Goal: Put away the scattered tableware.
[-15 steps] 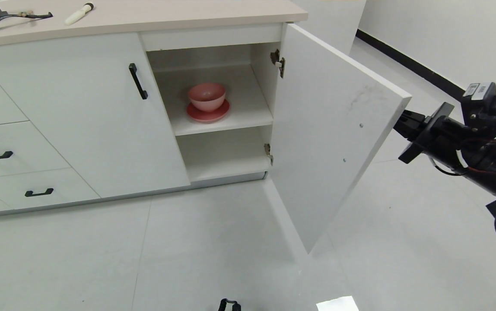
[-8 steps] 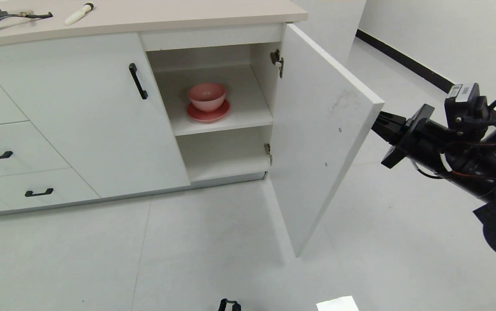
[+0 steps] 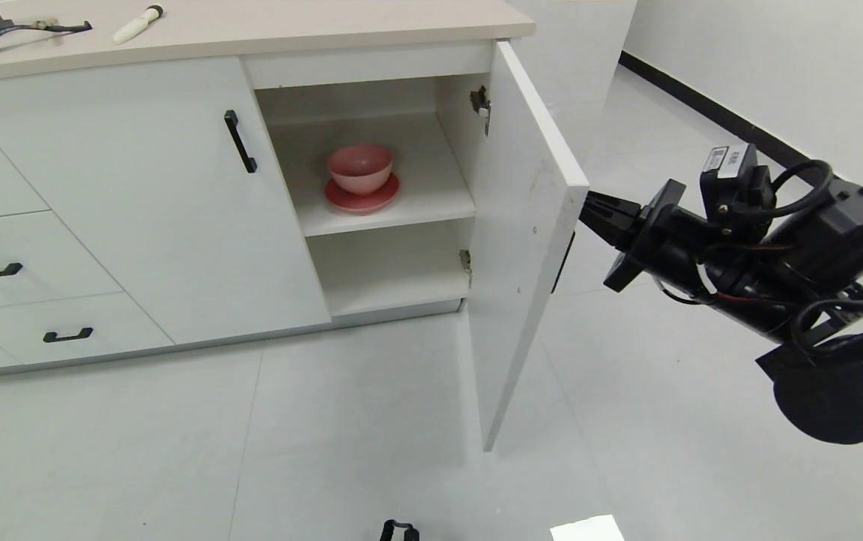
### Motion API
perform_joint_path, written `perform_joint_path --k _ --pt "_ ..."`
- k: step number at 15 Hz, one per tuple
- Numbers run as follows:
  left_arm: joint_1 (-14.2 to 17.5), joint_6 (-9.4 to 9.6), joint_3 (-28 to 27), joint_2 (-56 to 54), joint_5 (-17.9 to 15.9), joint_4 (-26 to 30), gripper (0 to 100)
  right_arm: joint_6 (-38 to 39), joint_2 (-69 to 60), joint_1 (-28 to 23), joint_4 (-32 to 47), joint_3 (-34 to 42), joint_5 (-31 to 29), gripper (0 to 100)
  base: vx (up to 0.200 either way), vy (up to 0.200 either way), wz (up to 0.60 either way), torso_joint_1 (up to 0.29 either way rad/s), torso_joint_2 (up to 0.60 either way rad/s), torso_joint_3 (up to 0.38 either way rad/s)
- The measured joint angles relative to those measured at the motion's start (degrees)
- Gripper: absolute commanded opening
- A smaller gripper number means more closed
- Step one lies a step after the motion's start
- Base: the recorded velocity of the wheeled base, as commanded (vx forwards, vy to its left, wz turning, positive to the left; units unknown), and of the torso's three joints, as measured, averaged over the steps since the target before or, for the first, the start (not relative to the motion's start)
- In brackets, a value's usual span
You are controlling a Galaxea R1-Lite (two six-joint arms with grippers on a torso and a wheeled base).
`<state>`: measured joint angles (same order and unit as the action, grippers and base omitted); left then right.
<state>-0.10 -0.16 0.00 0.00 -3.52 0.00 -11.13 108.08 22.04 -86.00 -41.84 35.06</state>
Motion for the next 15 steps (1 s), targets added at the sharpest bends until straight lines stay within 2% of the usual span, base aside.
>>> perform_joint_path --k 4,15 --pt "0.0 0.0 0.0 0.0 0.0 0.0 100 0.3 2.7 3.0 0.1 -2.6 -2.9 0 0.0 0.0 0.0 0.0 0.0 0.0" --pt "0.0 0.0 0.0 0.0 0.0 0.0 100 0.2 11.0 10.4 0.3 -14.1 -3.5 0 0.0 0.0 0.0 0.0 0.0 0.0"
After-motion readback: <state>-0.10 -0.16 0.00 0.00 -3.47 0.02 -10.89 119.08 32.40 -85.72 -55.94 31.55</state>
